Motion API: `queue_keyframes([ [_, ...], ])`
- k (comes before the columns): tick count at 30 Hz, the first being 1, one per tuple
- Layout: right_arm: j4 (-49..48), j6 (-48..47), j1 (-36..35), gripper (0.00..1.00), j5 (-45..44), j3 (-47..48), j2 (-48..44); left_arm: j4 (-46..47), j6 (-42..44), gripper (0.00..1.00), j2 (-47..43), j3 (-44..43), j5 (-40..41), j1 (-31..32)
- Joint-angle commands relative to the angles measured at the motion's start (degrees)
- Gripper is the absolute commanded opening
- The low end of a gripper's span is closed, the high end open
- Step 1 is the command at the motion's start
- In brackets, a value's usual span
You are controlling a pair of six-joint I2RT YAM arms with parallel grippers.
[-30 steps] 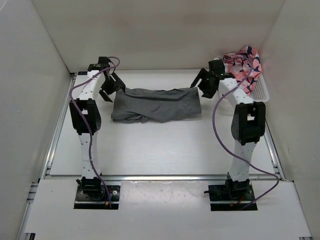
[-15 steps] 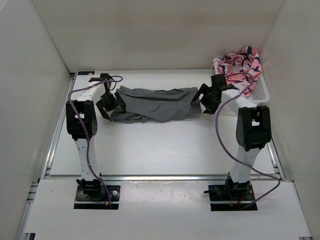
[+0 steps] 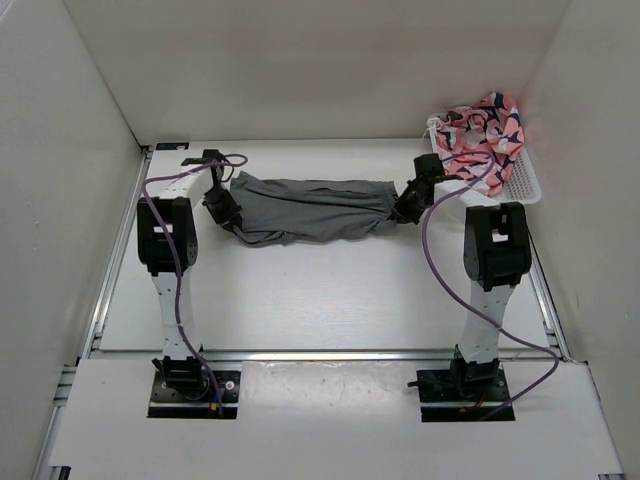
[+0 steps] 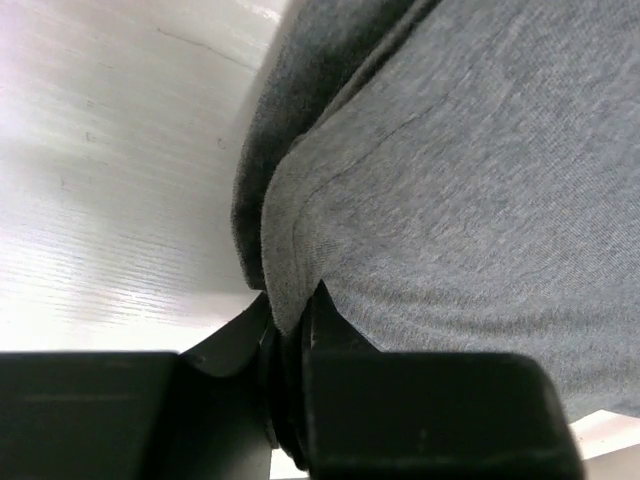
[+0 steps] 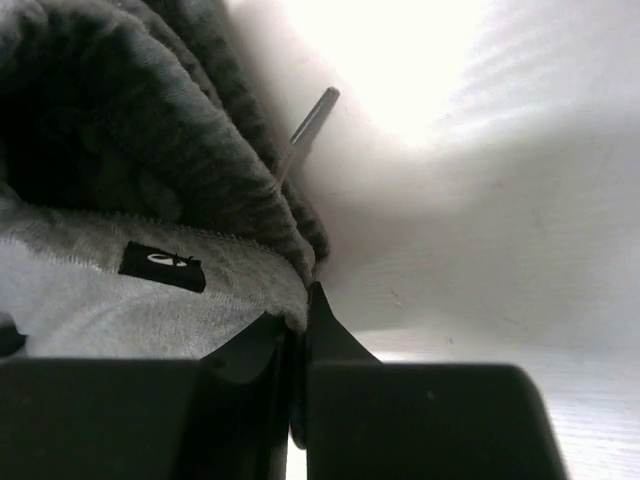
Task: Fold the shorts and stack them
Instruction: Fold the shorts
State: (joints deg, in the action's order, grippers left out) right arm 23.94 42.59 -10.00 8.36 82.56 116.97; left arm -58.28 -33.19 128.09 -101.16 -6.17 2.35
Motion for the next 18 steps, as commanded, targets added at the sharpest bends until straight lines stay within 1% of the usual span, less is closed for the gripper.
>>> queue_keyframes([
  [1,3.8,-2.2,0.2,0.00,-2.5,-3.2,-4.4,0.8,0.4,0.10,-5.5,2.3,3.4,-0.6],
  [2,4.4,-2.2,-0.4,0.00,-2.5,-4.8,-7.1,0.8,0.4,0.10,-6.8,4.6,3.4,-1.2],
  [4,4.4,-1.6,-1.2,0.00,-2.5,-11.3,-11.0,0.8,0.4,0.10,-11.1,7.4,4.8,-1.2],
  [5,3.8,-0.8,-2.3,0.00,-2.5,-13.5,-15.4,0.8,0.4,0.10,-12.6,10.6,4.8,-1.2],
  [6,3.8,-0.2,-3.0,0.00,-4.0,-15.7,-17.7,0.8,0.4,0.10,-14.0,12.3,4.8,-1.2],
  [7,3.8,0.3,-3.7,0.00,-4.7,-20.0,-20.0,0.8,0.4,0.10,-17.0,14.0,5.4,-1.2],
  [8,4.5,1.3,-5.0,0.00,-5.6,-22.2,-24.5,0.8,0.4,0.10,-18.5,17.5,5.4,-1.2],
  [9,4.5,1.8,-5.6,0.00,-6.5,-24.3,-26.7,1.3,0.4,0.10,-20.0,19.4,5.4,-0.5],
  [10,5.2,1.8,-5.6,0.00,-7.1,-28.3,-28.9,1.3,-0.1,0.10,-21.5,21.3,5.4,-0.5],
  [11,5.8,2.3,-6.3,0.00,-8.8,-30.3,-33.2,1.3,-0.1,0.10,-24.5,23.2,5.4,0.0],
  [13,7.2,2.8,-6.8,0.00,-10.2,-34.1,-37.6,1.9,-1.7,0.10,-27.5,28.6,6.0,1.5],
  [14,7.8,2.9,-7.4,0.00,-10.2,-38.0,-41.8,1.9,-2.7,0.10,-30.6,30.2,6.5,2.0],
  [15,7.8,2.9,-7.4,0.22,-10.8,-39.7,-43.7,1.9,-4.4,0.19,-32.0,32.8,6.5,3.3],
  [16,7.8,2.3,-8.2,0.43,-11.8,-41.1,-46.7,1.9,-4.4,0.32,-33.1,33.7,5.8,3.3],
  [17,7.8,1.8,-8.2,0.65,-12.5,-42.1,-47.9,1.9,-4.9,0.55,-34.0,33.7,5.8,3.9],
  [18,7.8,1.2,-8.2,0.82,-13.4,-42.1,-48.8,1.9,-5.0,0.90,-35.6,33.7,5.8,4.4],
])
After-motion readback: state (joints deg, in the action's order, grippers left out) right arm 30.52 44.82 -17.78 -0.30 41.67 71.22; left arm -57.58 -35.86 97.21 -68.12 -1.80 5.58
